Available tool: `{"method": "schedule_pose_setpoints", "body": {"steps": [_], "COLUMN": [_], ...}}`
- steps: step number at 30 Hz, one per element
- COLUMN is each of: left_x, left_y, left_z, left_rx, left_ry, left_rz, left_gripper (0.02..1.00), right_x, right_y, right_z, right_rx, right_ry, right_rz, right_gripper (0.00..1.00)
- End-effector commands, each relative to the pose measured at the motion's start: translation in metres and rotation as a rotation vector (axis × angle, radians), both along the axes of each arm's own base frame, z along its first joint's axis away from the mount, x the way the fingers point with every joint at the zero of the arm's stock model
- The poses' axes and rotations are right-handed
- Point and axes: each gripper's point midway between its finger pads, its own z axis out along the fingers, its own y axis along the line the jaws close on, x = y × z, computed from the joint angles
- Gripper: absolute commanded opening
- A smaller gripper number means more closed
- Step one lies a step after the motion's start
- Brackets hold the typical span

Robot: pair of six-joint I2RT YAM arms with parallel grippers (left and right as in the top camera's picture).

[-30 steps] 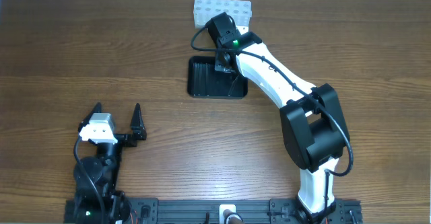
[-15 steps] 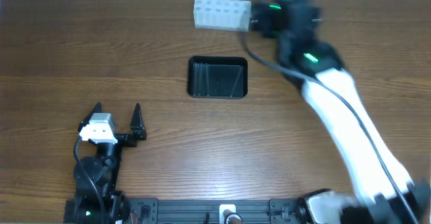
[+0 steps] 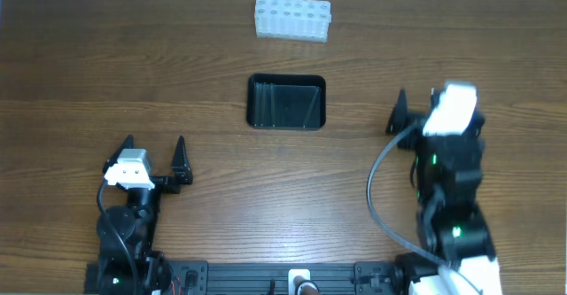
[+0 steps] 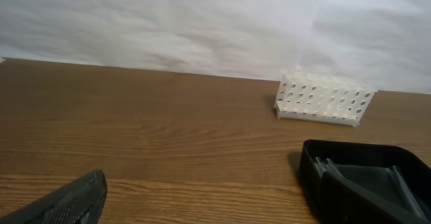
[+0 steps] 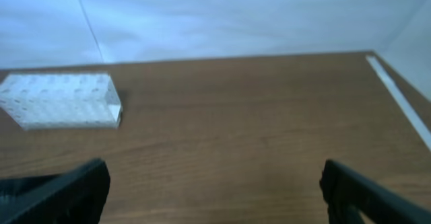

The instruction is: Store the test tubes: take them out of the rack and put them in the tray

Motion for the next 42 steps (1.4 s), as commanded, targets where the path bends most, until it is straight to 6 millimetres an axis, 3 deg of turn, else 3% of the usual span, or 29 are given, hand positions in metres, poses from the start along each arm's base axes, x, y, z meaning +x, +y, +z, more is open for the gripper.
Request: {"method": "schedule_pose_setpoints", "body": {"steps": [1, 8, 15, 20, 25, 42], "left_x": [0.0, 0.0, 0.0, 0.0, 0.0, 0.0], "left_y": [-0.001, -0.001, -0.001, -0.001, -0.001, -0.001], "left_z": [-0.001, -0.001, -0.001, -0.001, -0.001, -0.001], "left_rx": [0.006, 0.006, 0.006, 0.006, 0.006, 0.006], "left_ry": [-0.002, -0.002, -0.001, -0.002, -0.002, -0.002], "left_rz": [-0.008, -0.008, -0.008, -0.008, -0.008, -0.008], "left_gripper": [1.0, 0.998, 1.0, 0.996, 1.0, 1.0], "right_x": [-0.023, -0.04, -0.045, -0.047, -0.049, -0.049], "right_y": [0.0, -0.002, 0.006, 0.006, 0.012, 0.014], "right_z": [-0.03, -0.068, -0.085, -0.088, -0.075, -0.077], "right_rx": [-0.008, -0.003, 0.015, 0.012, -0.027, -0.035], "right_ry": [-0.021, -0.05, -0.107, -0.162, -0.216, -0.207], "right_rz": [0.021, 0.025, 0.076, 0.077, 0.125, 0.139], "right_gripper": [0.991, 0.991, 0.991, 0.991, 0.993, 0.991]}}
